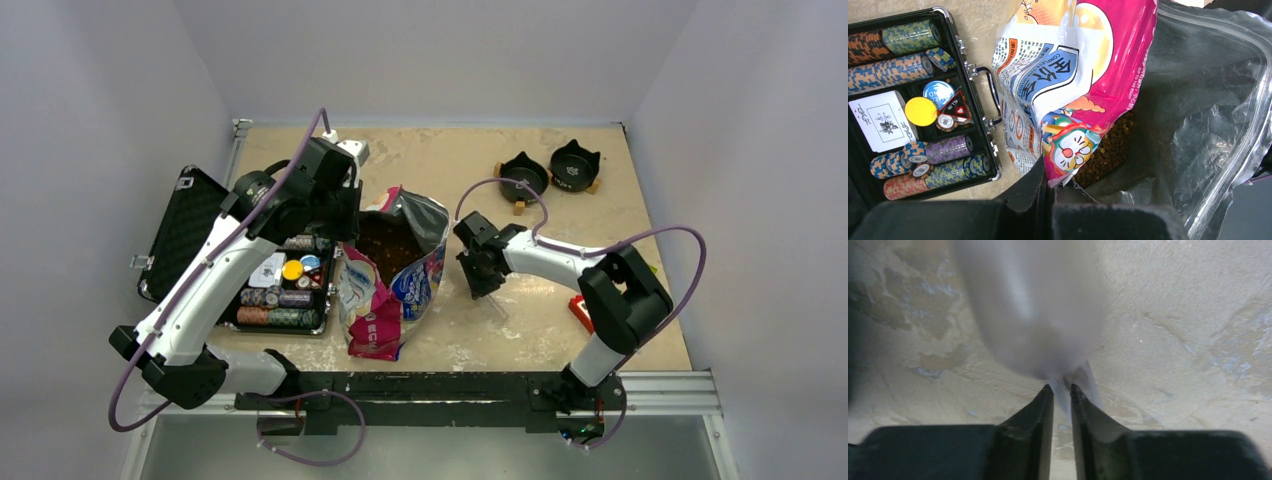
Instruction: Serve the pet food
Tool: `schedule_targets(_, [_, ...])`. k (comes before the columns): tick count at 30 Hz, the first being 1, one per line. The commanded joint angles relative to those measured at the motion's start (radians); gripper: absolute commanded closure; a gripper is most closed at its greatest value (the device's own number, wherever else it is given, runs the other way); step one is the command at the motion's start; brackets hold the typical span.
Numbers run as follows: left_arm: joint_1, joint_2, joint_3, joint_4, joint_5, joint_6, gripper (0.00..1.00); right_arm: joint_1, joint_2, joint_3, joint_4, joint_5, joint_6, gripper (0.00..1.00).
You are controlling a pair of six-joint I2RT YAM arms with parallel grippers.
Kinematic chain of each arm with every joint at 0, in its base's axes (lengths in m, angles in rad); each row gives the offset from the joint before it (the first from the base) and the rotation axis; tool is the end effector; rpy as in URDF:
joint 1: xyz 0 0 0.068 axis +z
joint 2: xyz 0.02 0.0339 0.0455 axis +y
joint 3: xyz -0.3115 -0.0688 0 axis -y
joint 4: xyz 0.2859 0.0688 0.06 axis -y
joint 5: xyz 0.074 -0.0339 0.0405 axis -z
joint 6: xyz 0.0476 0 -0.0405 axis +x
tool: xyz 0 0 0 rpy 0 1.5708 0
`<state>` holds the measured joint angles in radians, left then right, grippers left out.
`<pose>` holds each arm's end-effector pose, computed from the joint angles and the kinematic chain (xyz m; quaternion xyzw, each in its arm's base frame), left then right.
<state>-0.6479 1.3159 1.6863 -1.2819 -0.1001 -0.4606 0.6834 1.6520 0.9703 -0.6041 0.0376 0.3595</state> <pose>0.2107 -0.1535 0.4784 0.0722 0.9423 -0.1299 0.2998 0.2642 0.2128 0.1738 -0.1569 0.9772 0.0546 0.1324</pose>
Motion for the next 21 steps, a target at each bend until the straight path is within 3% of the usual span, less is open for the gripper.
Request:
schedule_targets(1, [0.000,-0.093,0.041,0.150,0.042,-0.015,1.00,-0.002,0.024,0.029,0.020,-0.053,0.070,0.87])
schedule_targets(3, [0.000,-0.091,0.041,0.148,0.044,-0.015,1.00,-0.010,0.012,0.032,0.038,-0.113,0.085,0.93])
schedule_targets(5, [0.001,-0.091,0.039,0.146,0.046,-0.018,1.00,-0.059,-0.031,0.003,0.110,-0.276,0.107,0.95])
schedule_targets(8, [0.000,-0.094,0.036,0.143,0.043,-0.024,1.00,-0.233,-0.059,-0.130,0.371,-0.785,0.212,0.94])
schedule_targets(10, [0.001,-0.098,0.027,0.151,0.041,-0.029,1.00,-0.314,-0.043,-0.210,0.512,-0.993,0.272,0.95])
schedule_targets(16, [0.000,-0.089,0.034,0.155,0.057,-0.041,1.00,-0.434,0.047,-0.271,0.594,-1.091,0.245,0.92])
schedule_targets(21, [0.000,-0.098,0.017,0.159,0.061,-0.058,1.00,-0.483,0.063,-0.321,0.699,-1.083,0.267,0.86])
